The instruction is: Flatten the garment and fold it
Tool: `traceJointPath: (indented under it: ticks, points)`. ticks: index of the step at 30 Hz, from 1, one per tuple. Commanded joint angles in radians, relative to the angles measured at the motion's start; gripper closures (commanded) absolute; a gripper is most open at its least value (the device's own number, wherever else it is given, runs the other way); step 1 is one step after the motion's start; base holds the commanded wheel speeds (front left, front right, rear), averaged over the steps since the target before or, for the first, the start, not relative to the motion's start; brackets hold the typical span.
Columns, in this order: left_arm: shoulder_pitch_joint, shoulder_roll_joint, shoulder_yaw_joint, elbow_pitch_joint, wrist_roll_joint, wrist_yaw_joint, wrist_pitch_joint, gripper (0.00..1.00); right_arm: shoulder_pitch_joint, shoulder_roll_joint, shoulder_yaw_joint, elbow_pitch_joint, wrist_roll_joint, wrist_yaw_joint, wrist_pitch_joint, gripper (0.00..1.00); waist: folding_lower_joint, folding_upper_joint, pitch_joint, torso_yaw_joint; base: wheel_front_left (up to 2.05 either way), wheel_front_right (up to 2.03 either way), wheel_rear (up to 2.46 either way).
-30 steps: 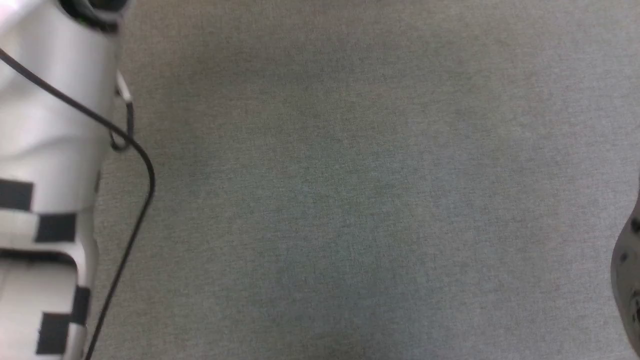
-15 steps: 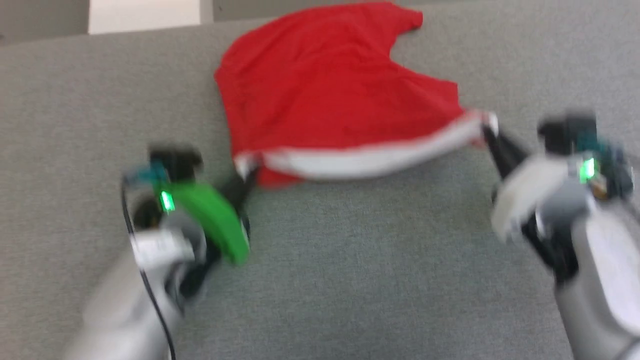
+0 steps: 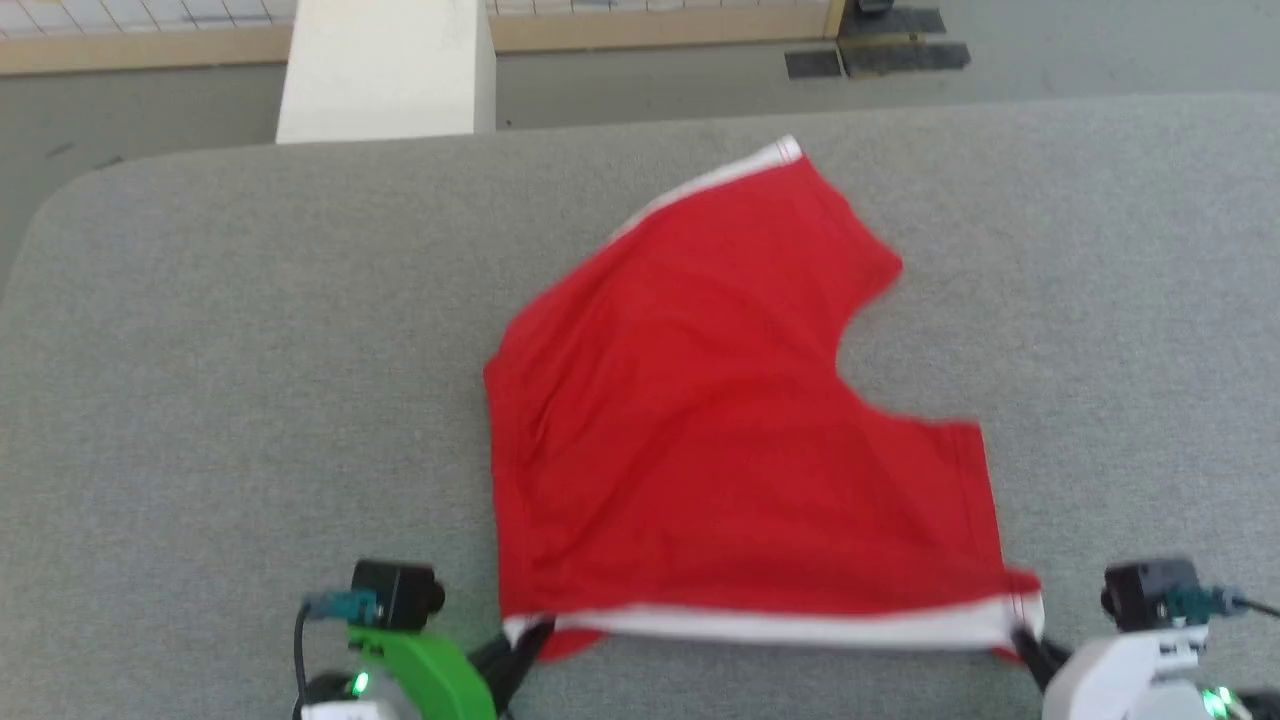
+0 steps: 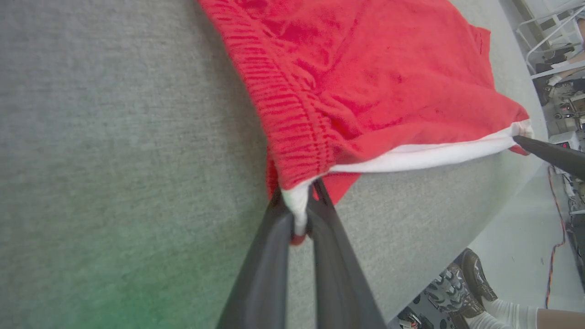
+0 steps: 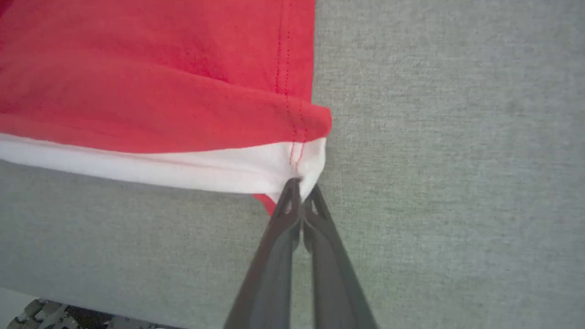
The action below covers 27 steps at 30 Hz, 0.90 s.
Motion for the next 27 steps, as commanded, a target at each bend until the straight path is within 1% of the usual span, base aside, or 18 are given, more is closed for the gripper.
traceJointPath:
  ticks: [1, 5, 6, 8, 13, 18, 22, 27]
  points:
    - [0.036, 0.026, -0.008, -0.011, -0.003, 0.017, 0.019, 1.0, 0.031, 0.007, -0.011, -0.021, -0.008, -0.001, 0.032, 1.0, 0.0001, 0.0, -0.019, 0.007, 0.0, 0.0, 0.0]
    - [0.087, 0.061, -0.02, -0.074, -0.02, 0.042, 0.065, 1.0, 0.098, 0.024, -0.048, -0.074, -0.013, -0.001, 0.1, 1.0, 0.0001, 0.0, -0.03, 0.016, 0.0, 0.0, 0.0]
    - [0.091, 0.071, -0.023, -0.091, -0.012, 0.045, 0.067, 1.0, 0.105, 0.03, -0.052, -0.092, -0.008, -0.001, 0.098, 1.0, 0.0001, 0.0, -0.032, 0.018, 0.0, 0.0, 0.0]
    - [0.096, 0.07, -0.021, -0.126, -0.007, 0.043, 0.05, 1.0, 0.103, 0.041, -0.056, -0.122, 0.003, -0.001, 0.072, 1.0, 0.0001, 0.0, -0.036, 0.022, 0.0, 0.0, 0.0]
    - [0.058, 0.022, -0.017, -0.177, 0.009, 0.016, -0.009, 1.0, 0.046, 0.043, -0.036, -0.159, -0.015, -0.001, -0.037, 1.0, 0.0001, 0.0, -0.034, 0.037, 0.0, 0.0, 0.0]
    - [-0.028, -0.036, -0.004, -0.164, 0.037, -0.005, -0.06, 1.0, -0.079, 0.022, -0.023, -0.147, -0.06, -0.001, -0.094, 1.0, 0.0001, 0.0, -0.015, 0.048, 0.0, 0.0, 0.0]
    - [-0.11, -0.087, 0.015, -0.121, 0.054, -0.016, -0.101, 1.0, -0.219, -0.016, -0.008, -0.097, -0.083, -0.001, -0.116, 1.0, 0.0001, 0.0, 0.009, 0.061, 0.0, 0.0, 0.0]
    - [-0.208, -0.126, 0.045, -0.036, 0.071, -0.014, -0.136, 1.0, -0.418, -0.083, 0.022, 0.027, -0.081, -0.001, -0.145, 1.0, 0.0001, 0.0, 0.063, 0.084, 0.0, 0.0, 0.0]
